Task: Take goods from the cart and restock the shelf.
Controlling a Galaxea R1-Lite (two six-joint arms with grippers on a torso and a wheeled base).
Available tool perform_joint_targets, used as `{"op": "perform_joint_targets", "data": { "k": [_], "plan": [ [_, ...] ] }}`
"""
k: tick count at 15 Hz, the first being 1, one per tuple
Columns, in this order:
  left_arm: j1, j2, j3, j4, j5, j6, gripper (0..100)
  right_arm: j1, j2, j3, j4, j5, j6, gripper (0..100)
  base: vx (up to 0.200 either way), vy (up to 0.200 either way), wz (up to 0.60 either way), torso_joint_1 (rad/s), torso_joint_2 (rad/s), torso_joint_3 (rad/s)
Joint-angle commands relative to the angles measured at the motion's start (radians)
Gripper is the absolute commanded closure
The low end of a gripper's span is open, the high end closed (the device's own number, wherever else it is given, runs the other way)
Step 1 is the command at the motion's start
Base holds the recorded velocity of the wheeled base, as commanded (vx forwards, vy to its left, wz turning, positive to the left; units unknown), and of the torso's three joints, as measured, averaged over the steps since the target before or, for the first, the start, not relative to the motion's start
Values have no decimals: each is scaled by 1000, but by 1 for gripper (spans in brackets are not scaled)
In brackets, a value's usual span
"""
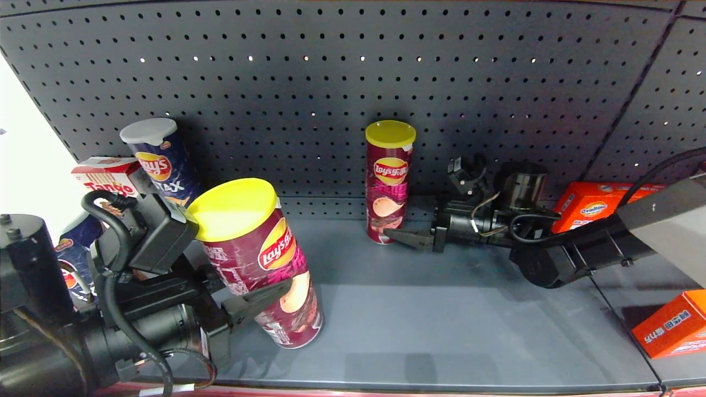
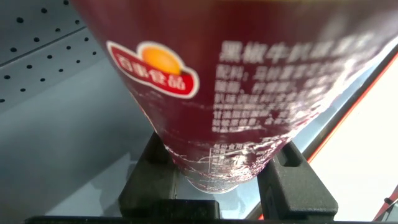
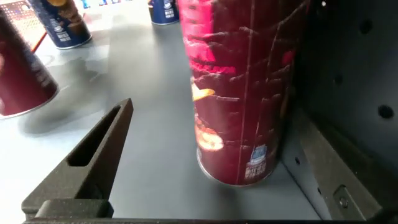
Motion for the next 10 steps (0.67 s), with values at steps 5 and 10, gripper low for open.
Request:
{"op": "perform_joint_targets", "data": {
  "k": [5, 10],
  "plan": [
    [0, -1, 10, -1, 0, 0, 100, 29, 76, -98, 37, -7, 1, 0, 0, 0, 0, 0, 0, 0],
    [0, -5, 25, -1, 0, 0, 100, 33, 120, -168, 71, -16, 3, 0, 0, 0, 0, 0, 0, 0]
  ]
}}
